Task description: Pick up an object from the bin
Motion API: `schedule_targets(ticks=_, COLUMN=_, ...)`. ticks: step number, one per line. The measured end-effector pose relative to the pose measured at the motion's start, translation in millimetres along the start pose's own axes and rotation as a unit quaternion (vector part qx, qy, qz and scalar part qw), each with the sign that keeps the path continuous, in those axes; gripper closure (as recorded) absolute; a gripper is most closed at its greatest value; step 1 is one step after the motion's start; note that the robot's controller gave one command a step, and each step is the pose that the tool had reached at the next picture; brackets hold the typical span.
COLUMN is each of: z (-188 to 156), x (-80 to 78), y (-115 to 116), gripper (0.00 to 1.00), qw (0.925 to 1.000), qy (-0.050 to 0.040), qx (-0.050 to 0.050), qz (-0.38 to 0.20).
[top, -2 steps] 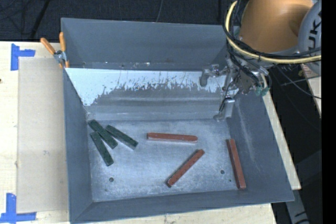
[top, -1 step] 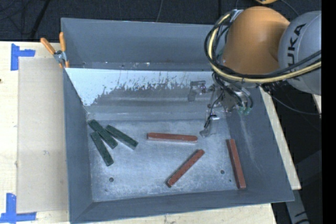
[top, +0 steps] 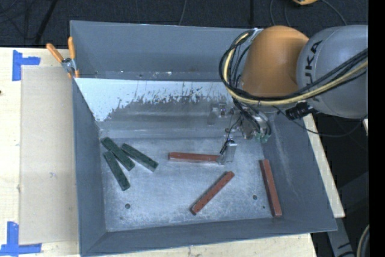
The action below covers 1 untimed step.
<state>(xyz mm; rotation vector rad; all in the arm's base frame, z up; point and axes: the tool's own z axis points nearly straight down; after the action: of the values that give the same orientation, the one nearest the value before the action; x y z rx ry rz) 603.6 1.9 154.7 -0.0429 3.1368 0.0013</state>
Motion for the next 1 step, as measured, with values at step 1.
schedule_targets(ticks=1, z=60.2, x=-0.4, y=2.3, gripper=0.0, qw=0.9989, qy=0.0008, qx=0.0, qz=0.048)
